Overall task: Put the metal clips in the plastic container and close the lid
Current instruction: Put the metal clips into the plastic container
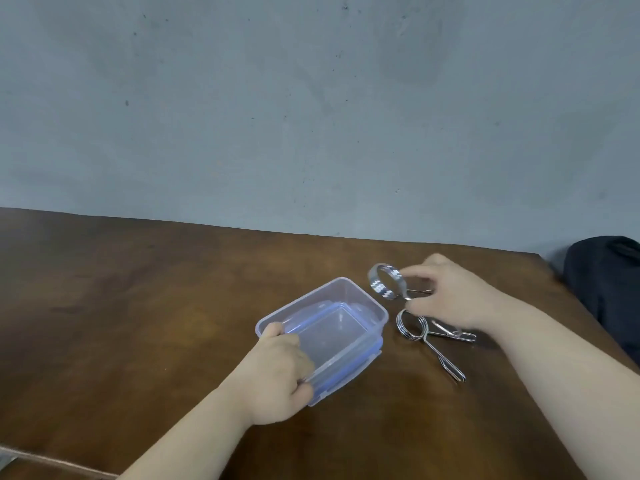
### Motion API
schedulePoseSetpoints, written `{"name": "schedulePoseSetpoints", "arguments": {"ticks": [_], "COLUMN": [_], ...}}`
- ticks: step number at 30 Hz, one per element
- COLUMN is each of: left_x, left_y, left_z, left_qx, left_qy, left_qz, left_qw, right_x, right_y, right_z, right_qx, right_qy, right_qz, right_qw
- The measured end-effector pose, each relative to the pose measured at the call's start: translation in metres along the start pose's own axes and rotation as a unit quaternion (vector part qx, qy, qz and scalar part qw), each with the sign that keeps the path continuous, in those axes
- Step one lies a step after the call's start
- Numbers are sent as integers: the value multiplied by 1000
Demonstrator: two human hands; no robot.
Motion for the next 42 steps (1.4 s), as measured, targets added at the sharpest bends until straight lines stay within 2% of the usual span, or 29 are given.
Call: {"name": "schedulePoseSetpoints", "arguments": {"ticks": [5,8,11,15,19,23,27,31,34,36,38,40,42], "left_x": [-5,-4,-2,1,9,26,26,23,24,24,24,23,23], "left_y": [8,7,7,5,0,-15,-12,-13,-13,-12,-13,-16,-18], "left_z": [-6,-7,-6,-5,-4,-6,-3,-2,-2,0,-1,-2,-3], "left_qx": [17,22,36,39,41,60,109,104,110,116,124,140,153], "left_qy": [-26,-43,-63,-56,-12,60,82,81,82,83,80,76,74], "left_qz": [-57,-68,-71,-71,-68,-16,-24,-23,-21,-22,-18,-9,-6], "left_qw": [998,997,995,995,997,996,990,991,990,990,989,987,985], "right_x": [-17,-28,-32,-34,-29,-27,-29,-29,-24,-12,5,19,31], "right_y": [-87,-93,-84,-82,-92,-97,-100,-95,-75,-39,7,46,73], "right_z": [-45,-81,-111,-132,-138,-140,-142,-112,-61,-26,-9,-17,-43], "right_qx": [96,152,217,216,216,224,222,126,40,-42,-80,-30,43], "right_qy": [-121,-196,-233,-222,-217,-223,-200,-151,-28,69,126,91,-8], "right_qz": [110,111,115,148,214,237,241,187,161,101,23,-47,-96], "right_qw": [982,962,941,939,928,919,923,963,986,992,989,994,994]}}
Point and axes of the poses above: each hand's wrist, its own x-axis away from the middle knuckle, its own z-axis out of the back of the hand, y = z × x, the point moved 9 cm from there along -x, towards the middle knuckle, and after that the axes turned 6 degrees about x, right-handed, at the moved point
